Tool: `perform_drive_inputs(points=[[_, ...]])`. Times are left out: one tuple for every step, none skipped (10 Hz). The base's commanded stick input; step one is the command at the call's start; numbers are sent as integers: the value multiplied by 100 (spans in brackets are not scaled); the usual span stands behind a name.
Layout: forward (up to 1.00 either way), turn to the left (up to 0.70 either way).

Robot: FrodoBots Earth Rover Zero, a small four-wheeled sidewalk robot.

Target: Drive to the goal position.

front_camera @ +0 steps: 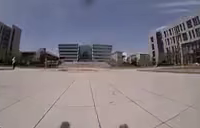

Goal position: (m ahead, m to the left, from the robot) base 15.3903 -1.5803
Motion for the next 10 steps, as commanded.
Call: perform_drive_inputs(points=[[70,0],[70,0],[70,0],[70,0],[70,0],[70,0],[70,0],[70,0],[70,0],[70,0]])
